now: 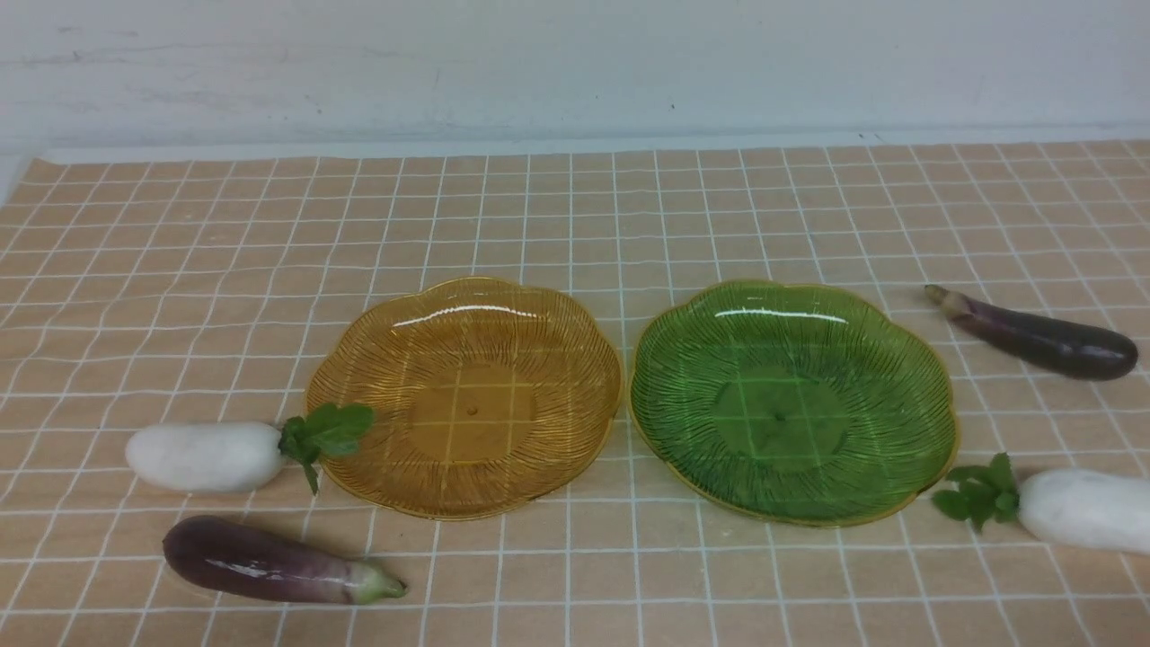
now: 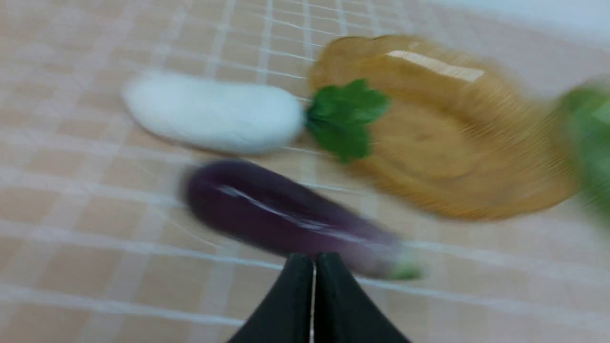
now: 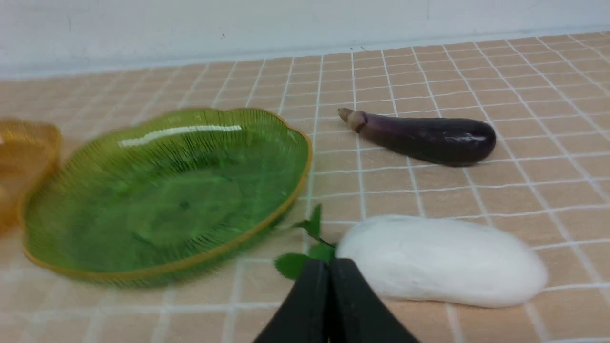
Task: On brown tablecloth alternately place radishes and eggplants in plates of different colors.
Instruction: 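Put the eggplants into the green plate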
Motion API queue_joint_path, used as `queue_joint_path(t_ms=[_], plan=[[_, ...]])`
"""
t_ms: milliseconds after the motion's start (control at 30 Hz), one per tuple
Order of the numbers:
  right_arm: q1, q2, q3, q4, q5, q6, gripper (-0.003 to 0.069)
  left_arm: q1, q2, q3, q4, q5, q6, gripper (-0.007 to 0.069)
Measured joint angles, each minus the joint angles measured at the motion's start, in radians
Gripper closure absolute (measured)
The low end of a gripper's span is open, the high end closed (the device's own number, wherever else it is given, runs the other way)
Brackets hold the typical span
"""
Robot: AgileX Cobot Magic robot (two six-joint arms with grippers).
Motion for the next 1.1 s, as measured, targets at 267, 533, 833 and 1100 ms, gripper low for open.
queue_joint_path(t_ms=[267,533,833,1100], plan=[[0.002,0.000,0.000,0.316,-0.036,0.186,0.0676,0.000,0.000,0.000,-0.616,-0.046,-0.285,0.0628],[0.010,0.130,-0.370,0.236,0.008,-0.250,0.0675,0.000,0.076,-0.156,-0.645,-0.073,0.064,0.0628],[-0.021,1.050,-0.765,-0.316,0.334,-0.179,0.0633,0.000,0.761,-0.438,-0.397,0.335,0.298,0.0627],[-0.071,1.762,-1.321,-0.506,0.556,-0.149,0.0431,0.000,1.004,-0.555,-0.327,0.377,0.412,0.0464]])
